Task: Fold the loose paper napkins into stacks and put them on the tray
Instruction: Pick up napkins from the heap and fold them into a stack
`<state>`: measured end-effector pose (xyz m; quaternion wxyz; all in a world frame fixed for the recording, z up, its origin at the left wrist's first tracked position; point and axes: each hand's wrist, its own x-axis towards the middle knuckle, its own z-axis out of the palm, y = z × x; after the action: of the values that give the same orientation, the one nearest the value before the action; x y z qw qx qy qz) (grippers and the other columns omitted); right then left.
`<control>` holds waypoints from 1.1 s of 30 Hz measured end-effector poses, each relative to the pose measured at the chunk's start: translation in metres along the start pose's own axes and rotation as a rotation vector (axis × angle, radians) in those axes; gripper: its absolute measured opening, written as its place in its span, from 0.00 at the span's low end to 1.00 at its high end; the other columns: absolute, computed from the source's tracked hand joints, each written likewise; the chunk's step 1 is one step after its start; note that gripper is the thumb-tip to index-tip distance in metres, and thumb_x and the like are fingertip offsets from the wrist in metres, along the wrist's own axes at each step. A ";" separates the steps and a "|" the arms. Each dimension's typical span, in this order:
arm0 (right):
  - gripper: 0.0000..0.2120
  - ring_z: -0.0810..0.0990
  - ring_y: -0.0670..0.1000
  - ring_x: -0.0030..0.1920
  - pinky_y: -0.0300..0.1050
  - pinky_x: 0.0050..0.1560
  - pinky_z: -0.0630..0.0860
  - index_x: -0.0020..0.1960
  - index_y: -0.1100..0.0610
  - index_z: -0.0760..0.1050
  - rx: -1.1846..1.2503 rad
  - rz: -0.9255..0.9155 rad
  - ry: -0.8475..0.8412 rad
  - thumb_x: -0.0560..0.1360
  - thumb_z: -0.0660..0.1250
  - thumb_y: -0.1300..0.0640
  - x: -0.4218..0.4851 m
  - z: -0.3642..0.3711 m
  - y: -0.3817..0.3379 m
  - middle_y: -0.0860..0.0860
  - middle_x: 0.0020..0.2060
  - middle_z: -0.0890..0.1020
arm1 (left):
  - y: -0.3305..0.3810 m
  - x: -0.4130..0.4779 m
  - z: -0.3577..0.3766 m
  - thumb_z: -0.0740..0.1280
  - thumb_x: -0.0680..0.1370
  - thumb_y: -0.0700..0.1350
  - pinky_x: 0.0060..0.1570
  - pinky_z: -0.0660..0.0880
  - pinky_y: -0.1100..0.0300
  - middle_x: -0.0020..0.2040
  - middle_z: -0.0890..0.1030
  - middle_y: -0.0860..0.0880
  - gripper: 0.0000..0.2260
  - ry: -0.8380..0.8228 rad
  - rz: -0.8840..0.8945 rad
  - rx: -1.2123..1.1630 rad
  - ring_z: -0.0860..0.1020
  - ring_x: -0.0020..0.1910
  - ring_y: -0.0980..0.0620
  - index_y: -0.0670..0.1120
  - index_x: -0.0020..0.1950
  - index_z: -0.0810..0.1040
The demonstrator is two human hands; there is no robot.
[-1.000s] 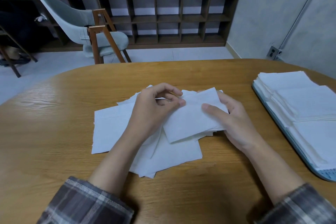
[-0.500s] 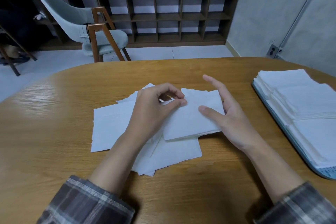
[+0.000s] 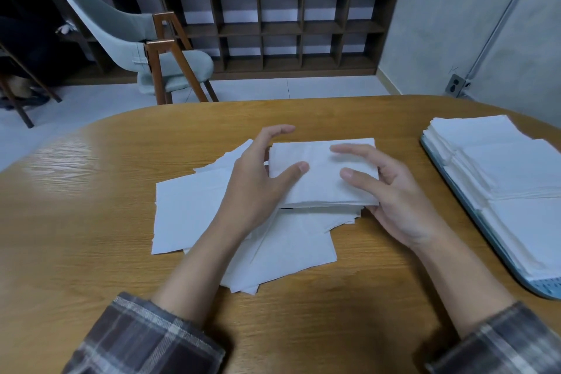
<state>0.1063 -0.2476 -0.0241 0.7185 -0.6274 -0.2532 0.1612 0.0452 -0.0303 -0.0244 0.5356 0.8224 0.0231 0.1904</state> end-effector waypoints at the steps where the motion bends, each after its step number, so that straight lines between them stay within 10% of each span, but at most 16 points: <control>1: 0.15 0.82 0.50 0.65 0.47 0.63 0.78 0.64 0.51 0.84 -0.087 -0.010 0.015 0.79 0.72 0.61 0.000 0.000 0.002 0.46 0.61 0.85 | 0.001 -0.001 0.002 0.76 0.79 0.50 0.57 0.81 0.49 0.59 0.81 0.62 0.22 -0.009 0.022 0.022 0.81 0.56 0.56 0.62 0.70 0.74; 6: 0.16 0.77 0.31 0.63 0.24 0.62 0.69 0.61 0.47 0.85 -0.372 -0.047 0.339 0.80 0.71 0.65 0.004 -0.006 0.007 0.33 0.58 0.85 | -0.001 -0.004 0.011 0.79 0.76 0.47 0.62 0.68 0.72 0.65 0.73 0.53 0.22 0.049 0.309 0.331 0.73 0.66 0.59 0.50 0.67 0.77; 13: 0.17 0.76 0.28 0.61 0.21 0.59 0.69 0.61 0.48 0.85 -0.416 -0.061 0.454 0.79 0.70 0.66 0.007 -0.010 0.014 0.33 0.57 0.84 | -0.013 -0.011 0.021 0.78 0.72 0.59 0.49 0.71 0.62 0.48 0.78 0.60 0.12 -0.431 0.251 0.515 0.75 0.52 0.61 0.56 0.50 0.82; 33: 0.16 0.81 0.36 0.58 0.27 0.56 0.70 0.53 0.50 0.87 -0.465 -0.171 0.350 0.80 0.67 0.68 0.003 -0.007 0.012 0.35 0.52 0.87 | 0.008 -0.011 0.014 0.63 0.87 0.43 0.39 0.74 0.63 0.42 0.77 0.58 0.05 -0.139 0.282 0.109 0.76 0.41 0.55 0.46 0.54 0.76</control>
<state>0.1136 -0.2496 -0.0363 0.5994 -0.7697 -0.2073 -0.0727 0.0389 -0.0486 -0.0257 0.4585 0.8565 -0.1194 0.2049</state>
